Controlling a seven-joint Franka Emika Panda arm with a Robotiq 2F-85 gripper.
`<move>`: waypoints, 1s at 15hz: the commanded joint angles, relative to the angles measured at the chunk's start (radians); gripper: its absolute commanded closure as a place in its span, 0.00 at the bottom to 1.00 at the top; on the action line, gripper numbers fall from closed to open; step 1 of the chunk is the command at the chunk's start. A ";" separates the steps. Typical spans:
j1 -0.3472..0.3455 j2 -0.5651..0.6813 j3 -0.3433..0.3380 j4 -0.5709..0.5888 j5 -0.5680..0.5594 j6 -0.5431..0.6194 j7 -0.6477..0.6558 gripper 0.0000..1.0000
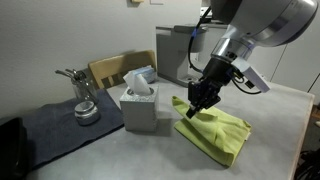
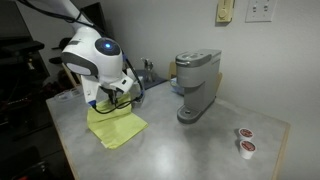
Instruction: Unfold the yellow towel once from right to left
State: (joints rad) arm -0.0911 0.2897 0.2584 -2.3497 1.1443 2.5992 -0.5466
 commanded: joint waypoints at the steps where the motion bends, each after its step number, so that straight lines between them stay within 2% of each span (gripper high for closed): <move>1: -0.004 0.054 -0.053 0.047 0.058 -0.173 -0.186 0.99; 5: -0.002 0.098 -0.116 0.075 0.038 -0.393 -0.314 0.99; 8: 0.007 0.125 -0.153 0.095 0.025 -0.496 -0.356 0.99; 15: 0.038 0.152 -0.180 0.121 0.045 -0.525 -0.358 0.99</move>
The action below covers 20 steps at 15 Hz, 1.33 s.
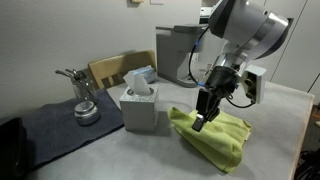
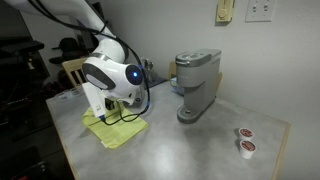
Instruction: Unfold the yellow towel once from right to left
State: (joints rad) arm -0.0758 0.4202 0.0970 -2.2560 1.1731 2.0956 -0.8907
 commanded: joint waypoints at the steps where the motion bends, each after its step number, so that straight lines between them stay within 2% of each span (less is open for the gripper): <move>1: 0.029 0.029 -0.017 0.037 0.015 -0.019 -0.007 0.99; 11: 0.096 0.083 -0.007 0.118 -0.006 -0.010 0.036 0.99; 20: 0.125 0.136 -0.003 0.172 -0.014 -0.012 0.045 0.99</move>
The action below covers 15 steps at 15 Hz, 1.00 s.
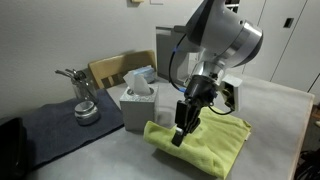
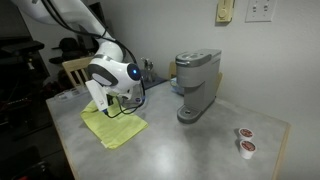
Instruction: Unfold the yellow towel once from right to left
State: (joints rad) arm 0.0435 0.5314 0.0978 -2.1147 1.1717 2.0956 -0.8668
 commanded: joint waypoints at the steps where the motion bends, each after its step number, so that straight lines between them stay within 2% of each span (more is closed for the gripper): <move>1: 0.008 0.029 -0.003 0.035 -0.014 -0.013 0.022 0.99; 2: 0.009 0.032 -0.003 0.037 -0.015 -0.013 0.023 0.95; 3: 0.011 0.034 -0.003 0.038 -0.016 -0.012 0.024 0.72; 5: 0.012 0.038 -0.003 0.041 -0.019 -0.013 0.026 0.64; 12: 0.012 0.030 -0.005 0.031 -0.017 -0.006 0.037 0.13; 14: 0.010 0.009 -0.006 0.014 -0.009 0.005 0.031 0.01; 15: 0.010 0.000 -0.008 0.007 -0.007 0.011 0.030 0.00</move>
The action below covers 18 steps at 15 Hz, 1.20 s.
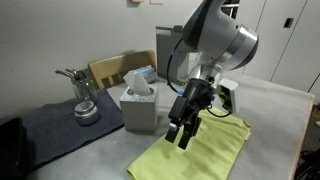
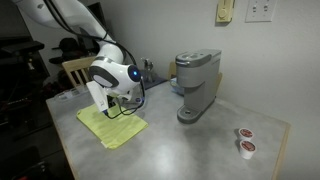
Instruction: Unfold the yellow towel once from right to left
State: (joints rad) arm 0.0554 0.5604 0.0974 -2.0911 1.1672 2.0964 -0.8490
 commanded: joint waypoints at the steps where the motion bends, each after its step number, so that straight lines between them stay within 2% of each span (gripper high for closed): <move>1: 0.004 -0.044 -0.013 -0.028 -0.010 0.025 0.024 0.00; 5: 0.045 -0.117 -0.042 -0.095 -0.074 0.200 0.111 0.00; 9: 0.050 -0.196 -0.034 -0.174 -0.171 0.364 0.219 0.00; 18: 0.039 -0.373 -0.015 -0.346 -0.417 0.504 0.526 0.00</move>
State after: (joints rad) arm 0.0953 0.2720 0.0752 -2.3531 0.8237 2.5625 -0.4239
